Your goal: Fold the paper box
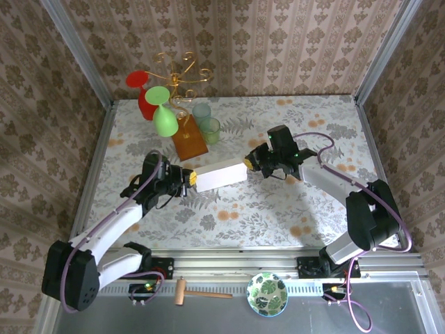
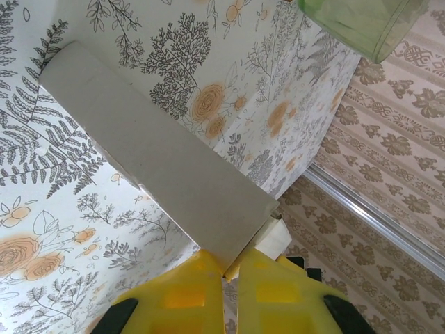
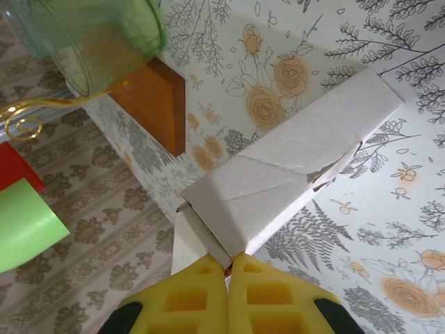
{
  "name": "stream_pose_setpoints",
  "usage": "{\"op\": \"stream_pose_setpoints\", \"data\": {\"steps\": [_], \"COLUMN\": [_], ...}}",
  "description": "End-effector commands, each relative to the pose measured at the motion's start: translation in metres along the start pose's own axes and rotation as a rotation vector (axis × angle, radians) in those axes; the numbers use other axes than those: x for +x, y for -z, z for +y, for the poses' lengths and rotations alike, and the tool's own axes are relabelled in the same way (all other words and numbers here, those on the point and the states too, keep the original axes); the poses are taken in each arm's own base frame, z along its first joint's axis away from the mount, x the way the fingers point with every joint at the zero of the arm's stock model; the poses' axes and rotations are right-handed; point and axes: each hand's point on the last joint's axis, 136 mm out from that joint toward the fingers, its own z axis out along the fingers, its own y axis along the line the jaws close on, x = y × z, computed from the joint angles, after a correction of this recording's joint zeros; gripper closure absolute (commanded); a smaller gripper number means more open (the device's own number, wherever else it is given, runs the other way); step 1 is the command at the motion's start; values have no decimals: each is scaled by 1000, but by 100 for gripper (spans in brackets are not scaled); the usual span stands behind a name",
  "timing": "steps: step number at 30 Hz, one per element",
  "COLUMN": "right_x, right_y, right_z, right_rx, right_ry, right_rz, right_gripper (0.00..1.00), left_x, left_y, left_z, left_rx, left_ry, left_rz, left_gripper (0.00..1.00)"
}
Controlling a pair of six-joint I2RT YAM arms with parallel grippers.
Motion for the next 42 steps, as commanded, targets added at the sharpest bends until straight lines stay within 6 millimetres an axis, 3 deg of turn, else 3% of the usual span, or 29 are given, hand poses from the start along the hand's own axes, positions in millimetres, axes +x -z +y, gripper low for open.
{"op": "stream_pose_setpoints", "data": {"steps": [1, 8, 14, 19, 22, 30, 33, 34, 35, 39, 42], "right_x": [-4, -6, -9, -8, -8, -22, -37, -43, -49, -77, -99], "right_y": [6, 14, 25, 42, 44, 91, 114, 123, 132, 185, 225], "right_z": [-53, -70, -83, -111, -126, -108, -89, -81, -73, -52, -45], "right_rx": [193, 252, 305, 364, 378, 355, 337, 333, 328, 380, 490], "right_ry": [1, 146, 224, 233, 222, 286, 359, 396, 432, 553, 646], "right_rz": [-15, 8, 21, 7, 2, -195, -304, -348, -388, -629, -832], "right_gripper": [94, 85, 85, 80, 76, 68, 57, 33, 1, 0, 0], "left_x": [-9, -2, 7, 6, 3, -15, -31, -38, -45, -81, -120], "left_y": [-1, -11, -4, 1, 6, 35, 55, 65, 74, 112, 157], "left_z": [34, 34, 25, 53, 56, 27, 6, -4, -10, -19, -13], "left_rx": [-117, -137, -129, -176, -152, -133, -117, -103, -106, -184, -335], "left_ry": [5, -71, -230, -203, -187, -325, -449, -516, -569, -747, -769], "left_rz": [-30, 36, 80, 122, 117, 3, -101, -155, -210, -475, -788], "left_gripper": [88, 75, 65, 62, 61, 61, 57, 43, 3, 0, 0]}}
